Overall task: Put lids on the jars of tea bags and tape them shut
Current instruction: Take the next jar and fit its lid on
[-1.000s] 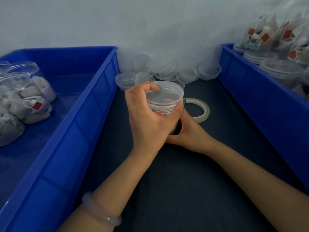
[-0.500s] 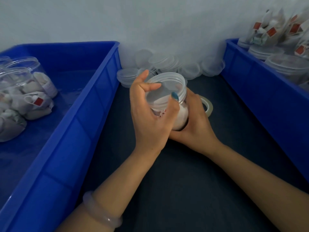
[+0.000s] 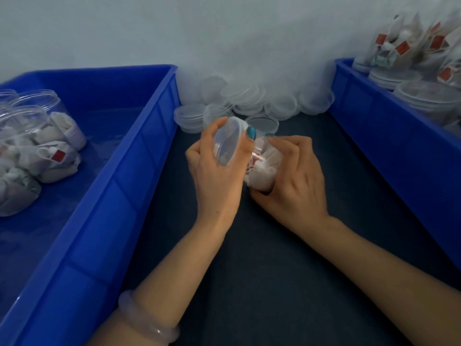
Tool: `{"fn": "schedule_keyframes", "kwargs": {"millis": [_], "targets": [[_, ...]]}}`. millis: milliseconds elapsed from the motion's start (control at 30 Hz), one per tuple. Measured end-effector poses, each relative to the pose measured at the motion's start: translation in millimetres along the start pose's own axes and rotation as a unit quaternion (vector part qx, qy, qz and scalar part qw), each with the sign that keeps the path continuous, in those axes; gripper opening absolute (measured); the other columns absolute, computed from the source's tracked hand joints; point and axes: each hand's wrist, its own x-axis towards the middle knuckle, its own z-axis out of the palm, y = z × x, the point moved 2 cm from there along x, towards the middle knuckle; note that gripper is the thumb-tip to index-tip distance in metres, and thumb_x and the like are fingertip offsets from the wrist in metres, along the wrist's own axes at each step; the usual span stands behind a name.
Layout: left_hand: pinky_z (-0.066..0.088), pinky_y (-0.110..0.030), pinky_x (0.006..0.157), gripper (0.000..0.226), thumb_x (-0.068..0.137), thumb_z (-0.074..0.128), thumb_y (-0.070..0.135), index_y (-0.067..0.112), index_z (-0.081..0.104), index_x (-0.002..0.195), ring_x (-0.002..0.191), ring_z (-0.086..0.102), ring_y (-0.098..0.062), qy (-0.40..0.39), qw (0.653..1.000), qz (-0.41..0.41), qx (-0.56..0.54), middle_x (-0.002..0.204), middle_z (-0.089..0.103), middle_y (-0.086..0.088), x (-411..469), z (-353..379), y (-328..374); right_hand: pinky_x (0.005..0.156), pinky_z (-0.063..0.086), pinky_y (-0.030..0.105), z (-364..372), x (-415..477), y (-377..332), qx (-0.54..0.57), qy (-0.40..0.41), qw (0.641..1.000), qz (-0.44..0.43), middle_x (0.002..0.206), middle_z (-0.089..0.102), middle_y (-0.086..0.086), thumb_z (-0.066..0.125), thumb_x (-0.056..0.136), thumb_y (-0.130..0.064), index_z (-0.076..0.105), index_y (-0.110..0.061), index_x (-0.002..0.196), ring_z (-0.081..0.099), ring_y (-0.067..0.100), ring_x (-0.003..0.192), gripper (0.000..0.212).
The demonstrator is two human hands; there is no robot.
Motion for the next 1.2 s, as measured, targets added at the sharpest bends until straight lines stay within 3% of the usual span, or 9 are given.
{"fn": "schedule_keyframes", "kwargs": {"millis": [267,400,467,600,700,833,933,1067,1200], "targets": [[0.048,-0.007,0.081,0.048,0.076,0.067,0.065,0.038,0.063,0.115,0.106,0.062,0.010,0.044,0.996,0.008,-0.075,0.112,0.068,0.025,6.7,-6.8,-1.5,0.074,0.041,0.023,-5.2,1.4,0.8,0.074,-0.064,0.994,0.048,0.126,0.048,0.002,0.082,0.065,-0.054,0.043,-0.028,0.141,0.048,0.009,0.105,0.089],[0.045,-0.027,0.108,0.063,0.084,0.058,0.057,0.024,0.057,0.138,0.128,0.053,0.002,0.002,0.997,0.040,-0.059,0.136,0.061,0.013,8.6,-7.7,-3.2,0.084,0.037,0.004,-4.5,3.6,7.4,0.151,-0.086,0.982,0.075,0.128,0.049,-0.005,0.087,0.066,-0.047,0.046,-0.026,0.145,0.046,-0.003,0.108,0.092],[0.039,-0.036,0.115,0.056,0.091,0.053,0.046,0.025,0.052,0.143,0.137,0.045,-0.003,-0.033,0.995,0.083,-0.042,0.145,0.054,0.009,7.1,-7.6,-0.3,0.091,0.038,0.007,-4.3,4.4,11.3,0.186,-0.096,0.974,0.090,0.130,0.050,-0.003,0.090,0.066,-0.042,0.045,-0.025,0.146,0.049,0.001,0.113,0.094],[0.037,-0.043,0.117,0.046,0.098,0.052,0.039,0.026,0.056,0.141,0.142,0.042,-0.014,-0.060,0.990,0.122,-0.020,0.148,0.052,0.004,7.9,-7.1,-0.1,0.089,0.042,0.012,-5.7,4.2,11.0,0.195,-0.092,0.972,0.095,0.134,0.048,-0.002,0.078,0.068,-0.055,0.038,-0.028,0.149,0.049,0.002,0.115,0.094],[0.041,-0.037,0.114,0.042,0.099,0.056,0.042,0.032,0.057,0.141,0.139,0.045,-0.008,-0.069,0.993,0.098,-0.009,0.146,0.052,0.005,9.7,-7.0,-1.7,0.079,0.044,0.018,-5.3,2.2,8.3,0.157,-0.083,0.980,0.088,0.133,0.046,0.000,0.080,0.069,-0.052,0.037,-0.026,0.149,0.047,0.002,0.111,0.095],[0.046,-0.021,0.103,0.043,0.096,0.063,0.047,0.035,0.060,0.137,0.127,0.053,0.003,-0.065,0.996,0.052,-0.043,0.134,0.061,0.018,10.9,-6.1,-0.7,0.073,0.055,0.039,-5.4,1.1,7.0,0.070,-0.063,0.993,0.078,0.134,0.044,0.004,0.084,0.071,-0.048,0.042,-0.023,0.148,0.051,0.015,0.112,0.091],[0.049,-0.012,0.088,0.037,0.095,0.065,0.043,0.030,0.063,0.129,0.112,0.062,0.007,-0.040,0.995,0.055,-0.069,0.114,0.067,0.033,12.7,-6.6,0.6,0.072,0.056,0.037,-7.8,2.1,3.9,0.061,-0.062,0.995,0.054,0.137,0.043,0.002,0.082,0.069,-0.055,0.044,-0.023,0.148,0.051,0.012,0.113,0.093],[0.047,-0.008,0.084,0.033,0.095,0.067,0.040,0.028,0.066,0.125,0.108,0.063,0.008,-0.033,0.996,0.035,-0.078,0.109,0.069,0.031,15.6,-8.5,0.2,0.069,0.059,0.041,-14.1,3.0,0.2,0.079,-0.060,0.993,0.059,0.134,0.048,0.000,0.077,0.068,-0.065,0.048,-0.025,0.147,0.054,0.010,0.112,0.094],[0.048,-0.008,0.074,0.045,0.086,0.067,0.056,0.027,0.069,0.120,0.090,0.065,0.008,0.005,0.998,0.014,-0.067,0.094,0.070,0.028,16.2,-11.4,-0.1,0.071,0.057,0.038,-15.4,1.9,-5.9,0.037,-0.004,0.999,0.031,0.129,0.055,0.003,0.082,0.072,-0.053,0.054,-0.016,0.141,0.057,0.017,0.109,0.084]]}}
